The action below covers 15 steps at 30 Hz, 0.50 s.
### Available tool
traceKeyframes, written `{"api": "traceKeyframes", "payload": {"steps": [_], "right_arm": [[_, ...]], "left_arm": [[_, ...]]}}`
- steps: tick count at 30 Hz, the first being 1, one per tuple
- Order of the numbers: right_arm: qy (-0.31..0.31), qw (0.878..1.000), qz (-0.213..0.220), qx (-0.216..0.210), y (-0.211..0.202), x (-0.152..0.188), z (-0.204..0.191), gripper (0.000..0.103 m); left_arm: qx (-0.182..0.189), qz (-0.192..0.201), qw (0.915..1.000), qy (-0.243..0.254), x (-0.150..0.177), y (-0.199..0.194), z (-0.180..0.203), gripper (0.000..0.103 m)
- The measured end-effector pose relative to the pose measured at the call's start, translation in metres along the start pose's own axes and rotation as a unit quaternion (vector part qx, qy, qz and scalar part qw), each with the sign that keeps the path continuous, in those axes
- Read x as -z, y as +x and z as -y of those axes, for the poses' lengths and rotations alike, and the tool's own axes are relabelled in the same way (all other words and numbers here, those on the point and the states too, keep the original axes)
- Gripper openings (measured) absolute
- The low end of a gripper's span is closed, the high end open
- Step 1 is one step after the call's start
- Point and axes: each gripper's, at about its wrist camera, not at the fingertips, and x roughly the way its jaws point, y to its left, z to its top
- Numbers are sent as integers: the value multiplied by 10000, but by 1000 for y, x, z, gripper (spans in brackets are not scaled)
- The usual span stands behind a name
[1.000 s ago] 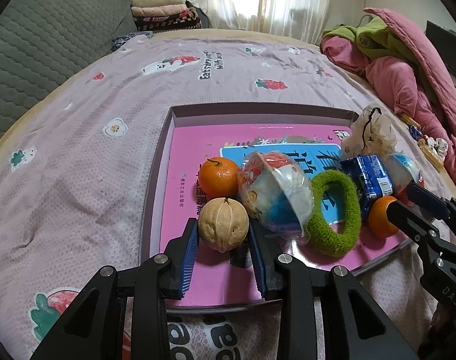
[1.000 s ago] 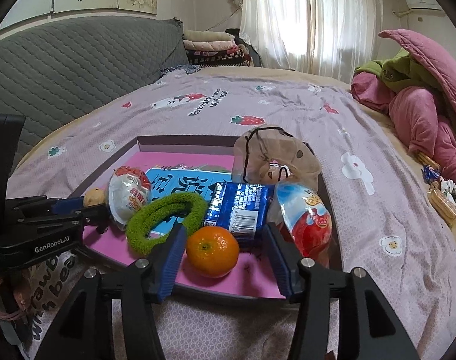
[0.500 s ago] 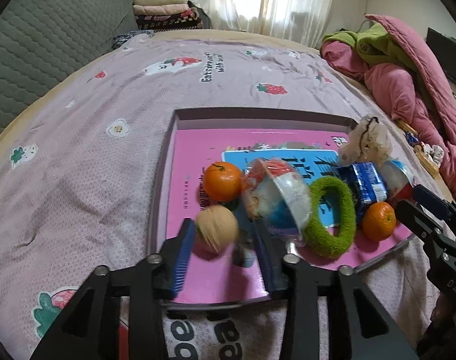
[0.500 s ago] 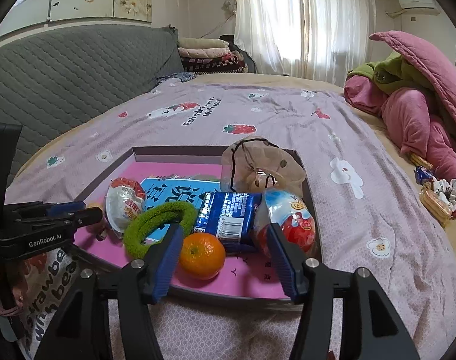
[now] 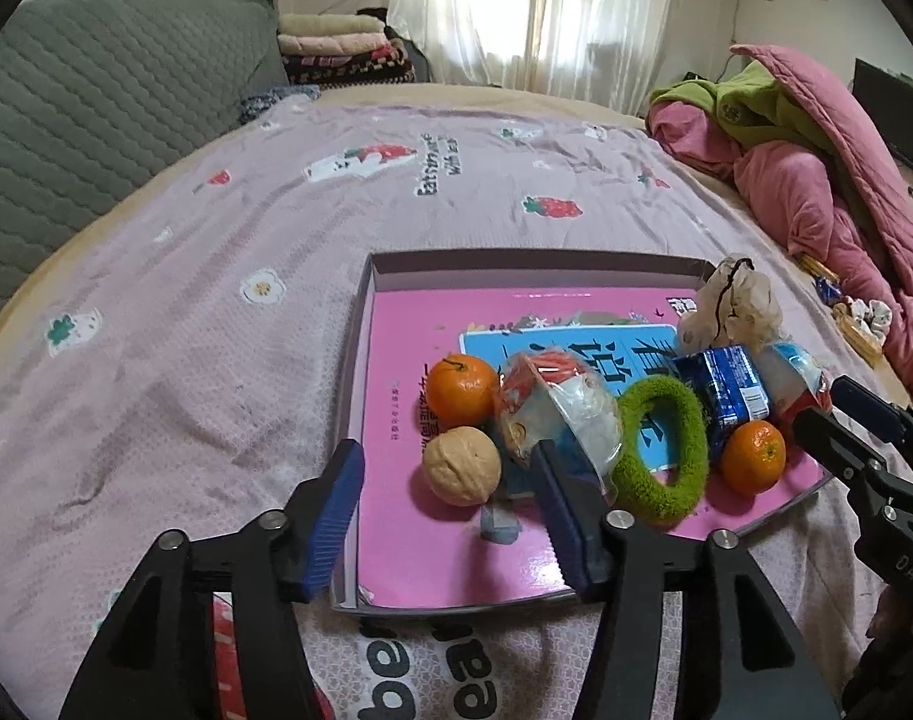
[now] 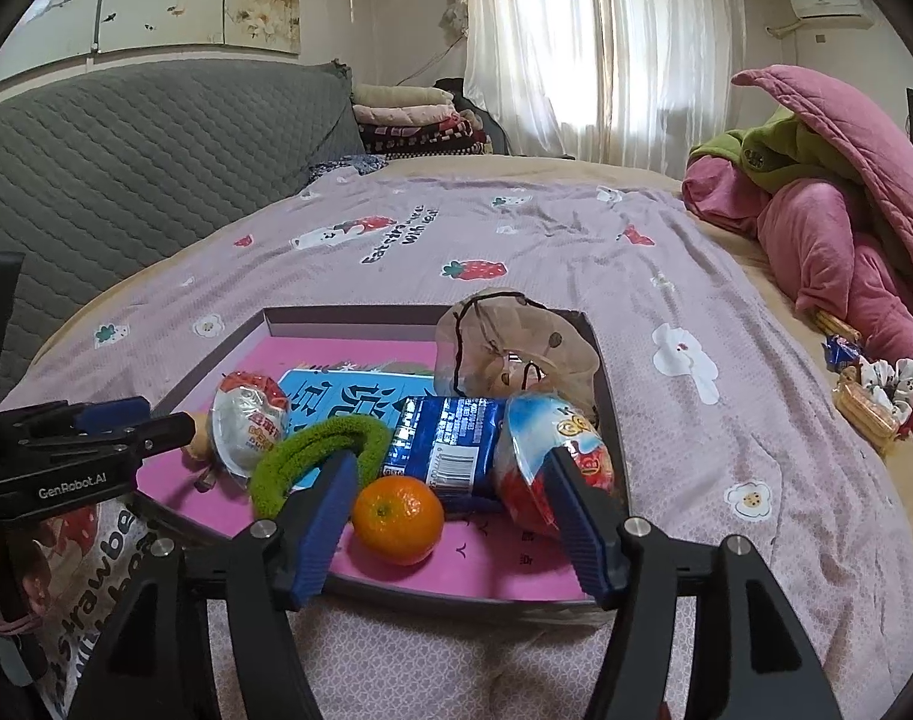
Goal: Organize objects
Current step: 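Open both tools to release the walnut and mandarin in the tray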
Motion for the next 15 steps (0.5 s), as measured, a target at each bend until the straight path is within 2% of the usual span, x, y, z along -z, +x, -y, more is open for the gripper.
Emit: {"api": "traceKeyframes", "payload": {"steps": [2, 15], "right_arm": [[-14, 10000, 0, -12, 0, -1, -1, 65], [-60, 9999, -39, -78, 0, -1, -6, 75]], "left_arm": [[-36, 7, 10000, 48, 0, -2, 1, 67], [-184, 143, 9997, 27, 4, -16, 2, 76]]}}
